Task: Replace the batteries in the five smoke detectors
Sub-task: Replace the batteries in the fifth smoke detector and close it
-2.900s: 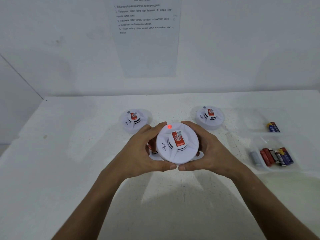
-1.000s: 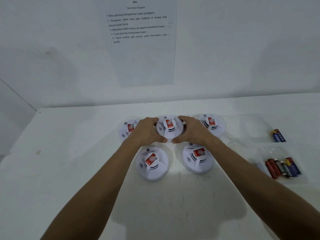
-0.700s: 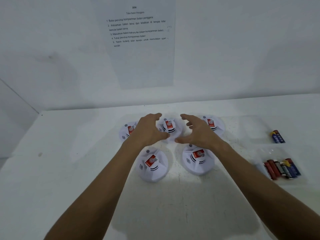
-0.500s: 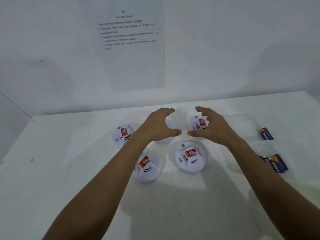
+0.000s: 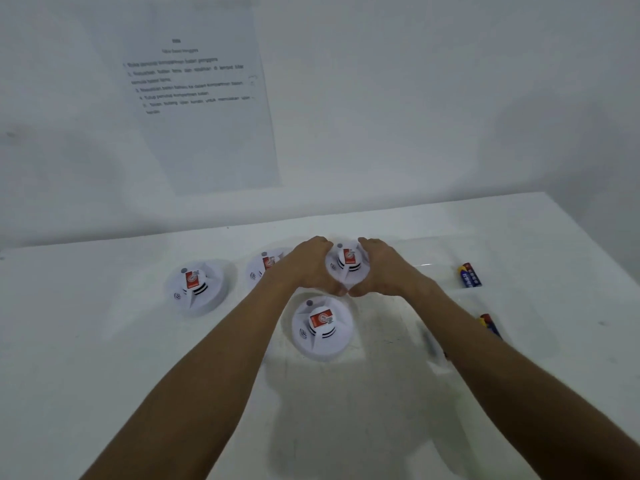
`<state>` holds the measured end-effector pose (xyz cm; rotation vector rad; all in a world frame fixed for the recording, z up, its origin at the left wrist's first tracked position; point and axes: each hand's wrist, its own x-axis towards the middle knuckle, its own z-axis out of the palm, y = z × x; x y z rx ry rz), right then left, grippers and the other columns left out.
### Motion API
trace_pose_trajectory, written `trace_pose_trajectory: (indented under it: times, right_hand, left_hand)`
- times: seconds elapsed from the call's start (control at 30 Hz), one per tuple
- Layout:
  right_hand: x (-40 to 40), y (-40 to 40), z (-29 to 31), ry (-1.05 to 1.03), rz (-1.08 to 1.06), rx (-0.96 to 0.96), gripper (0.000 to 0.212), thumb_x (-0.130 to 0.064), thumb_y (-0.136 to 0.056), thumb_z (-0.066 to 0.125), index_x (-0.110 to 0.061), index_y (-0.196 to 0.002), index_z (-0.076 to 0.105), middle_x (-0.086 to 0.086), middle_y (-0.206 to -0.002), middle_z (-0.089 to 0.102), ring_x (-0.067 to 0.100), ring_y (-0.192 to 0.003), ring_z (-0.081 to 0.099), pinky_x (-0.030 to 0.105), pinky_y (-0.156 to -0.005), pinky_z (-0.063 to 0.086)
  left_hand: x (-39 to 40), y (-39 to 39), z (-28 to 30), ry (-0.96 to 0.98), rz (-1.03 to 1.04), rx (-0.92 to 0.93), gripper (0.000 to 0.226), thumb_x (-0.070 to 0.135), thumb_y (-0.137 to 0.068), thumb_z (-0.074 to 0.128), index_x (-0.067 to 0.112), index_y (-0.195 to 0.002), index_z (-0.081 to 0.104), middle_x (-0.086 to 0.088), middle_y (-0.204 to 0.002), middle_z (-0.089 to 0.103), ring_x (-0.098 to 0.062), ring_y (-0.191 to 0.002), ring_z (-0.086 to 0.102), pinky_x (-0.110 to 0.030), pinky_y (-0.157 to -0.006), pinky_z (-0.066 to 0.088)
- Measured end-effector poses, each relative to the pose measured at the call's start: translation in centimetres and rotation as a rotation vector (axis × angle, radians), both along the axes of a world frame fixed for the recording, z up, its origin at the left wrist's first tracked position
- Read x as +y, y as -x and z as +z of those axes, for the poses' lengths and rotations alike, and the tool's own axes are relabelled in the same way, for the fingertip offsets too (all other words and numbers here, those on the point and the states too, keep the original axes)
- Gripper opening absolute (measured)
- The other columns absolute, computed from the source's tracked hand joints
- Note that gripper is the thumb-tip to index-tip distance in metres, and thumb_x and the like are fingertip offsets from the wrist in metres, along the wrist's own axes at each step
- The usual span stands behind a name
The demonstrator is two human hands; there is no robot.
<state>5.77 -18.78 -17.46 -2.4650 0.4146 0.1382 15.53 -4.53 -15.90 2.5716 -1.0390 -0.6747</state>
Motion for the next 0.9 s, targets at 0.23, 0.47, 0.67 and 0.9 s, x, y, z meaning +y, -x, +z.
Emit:
trace_pose_trajectory:
  times: [0.23,0.47,0.67,0.9]
  right_hand:
    - [-1.5,0.3,0.9,-0.023,0.1,-0.051,0.055,-0.03,-0.056,0.086,-0.016,-0.092,0.046,-0.004,-0.084,0.05,0.02,-0.087,0.048,0.019,-0.062,0.035]
    - [-3.5,4.5,6.6,-0.209,0.271,-0.193,0.106,-0.021,-0.062,0.089,-0.027,-0.149,0.03,-0.003,-0.125,0.044,0.016,-0.114,0.044,0.028,-0.085,0.045]
    - [-7.1,10.2,9.4,-0.662,0.236,-0.329,0.1,-0.016,-0.054,0.088,-0.035,-0.137,0.038,-0.004,-0.123,0.059,0.014,-0.11,0.061,0.032,-0.08,0.059]
    - [-9.9,14.8,8.0,-0.878,0.325,-0.391,0.1,0.004,-0.057,0.084,-0.011,-0.144,0.036,0.01,-0.143,0.049,0.03,-0.132,0.05,0.049,-0.094,0.054]
  left_hand:
    - [-0.3,1.9,1.1,0.141,0.082,-0.034,0.055,0.025,-0.063,0.088,0.01,-0.107,0.059,-0.001,-0.101,0.06,-0.02,-0.099,0.057,-0.029,-0.086,0.044]
    - [1.3,7.6,6.9,0.506,0.14,-0.061,0.102,0.031,-0.06,0.09,0.03,-0.144,0.033,0.017,-0.133,0.049,0.006,-0.099,0.054,-0.011,-0.08,0.044]
    - [0.4,13.3,10.2,0.75,0.225,0.108,0.074,0.049,-0.07,0.075,0.04,-0.136,0.044,0.019,-0.132,0.053,0.003,-0.113,0.055,-0.023,-0.092,0.05]
    - [-3.1,17.6,9.9,0.802,0.171,0.351,0.06,0.011,-0.078,0.077,0.029,-0.13,0.054,-0.002,-0.109,0.071,-0.025,-0.095,0.07,-0.042,-0.086,0.057]
